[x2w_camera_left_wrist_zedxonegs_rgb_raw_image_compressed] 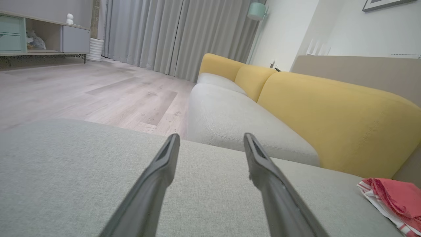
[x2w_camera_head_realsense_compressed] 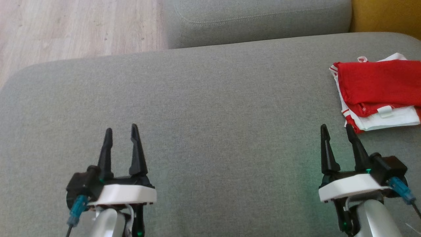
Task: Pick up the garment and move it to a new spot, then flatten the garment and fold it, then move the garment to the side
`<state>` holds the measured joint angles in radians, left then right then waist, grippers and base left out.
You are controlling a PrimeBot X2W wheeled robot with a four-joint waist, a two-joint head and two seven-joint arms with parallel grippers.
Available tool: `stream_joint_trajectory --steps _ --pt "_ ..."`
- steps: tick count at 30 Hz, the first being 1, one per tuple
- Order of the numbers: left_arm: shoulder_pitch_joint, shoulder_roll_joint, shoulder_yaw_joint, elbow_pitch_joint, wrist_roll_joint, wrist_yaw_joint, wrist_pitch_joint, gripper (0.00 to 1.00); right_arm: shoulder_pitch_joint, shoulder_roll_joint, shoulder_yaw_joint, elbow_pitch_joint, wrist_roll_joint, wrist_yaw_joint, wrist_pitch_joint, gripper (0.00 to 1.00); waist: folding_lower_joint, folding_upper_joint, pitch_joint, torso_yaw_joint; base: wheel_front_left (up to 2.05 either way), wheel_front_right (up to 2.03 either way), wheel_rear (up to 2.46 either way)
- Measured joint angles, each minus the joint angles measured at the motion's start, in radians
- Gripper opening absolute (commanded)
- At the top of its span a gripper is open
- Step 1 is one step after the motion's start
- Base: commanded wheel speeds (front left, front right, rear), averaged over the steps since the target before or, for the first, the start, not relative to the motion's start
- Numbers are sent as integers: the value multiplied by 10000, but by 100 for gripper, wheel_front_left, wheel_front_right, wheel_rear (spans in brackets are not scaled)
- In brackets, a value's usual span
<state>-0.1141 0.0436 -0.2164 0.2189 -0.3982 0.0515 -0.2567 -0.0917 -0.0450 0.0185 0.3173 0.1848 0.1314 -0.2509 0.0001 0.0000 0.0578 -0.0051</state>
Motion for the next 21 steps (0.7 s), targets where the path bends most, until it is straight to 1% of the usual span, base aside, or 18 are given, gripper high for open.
stream_joint_trajectory --steps 1,7,12,13,21 --pt "0 -2 40 0 -54 2 0 0 -1 0 -2 0 0 0 0 0 0 0 9 4 0 0 0" --pt "564 -6 52 815 -186 4 81 0 495 15 25 825 121 0 61 0 0 0 12 7 0 0 0" --pt "598 -6 92 838 -671 -12 192 0 548 15 4 803 673 0 224 0 0 0 -13 9 0 0 0" --pt "599 -6 109 838 -771 -81 194 0 548 15 -8 798 790 0 236 0 0 0 -18 9 0 0 0" --pt "598 -2 259 836 -1555 -176 439 0 548 15 -109 719 1701 0 464 0 0 0 -55 13 0 0 0"
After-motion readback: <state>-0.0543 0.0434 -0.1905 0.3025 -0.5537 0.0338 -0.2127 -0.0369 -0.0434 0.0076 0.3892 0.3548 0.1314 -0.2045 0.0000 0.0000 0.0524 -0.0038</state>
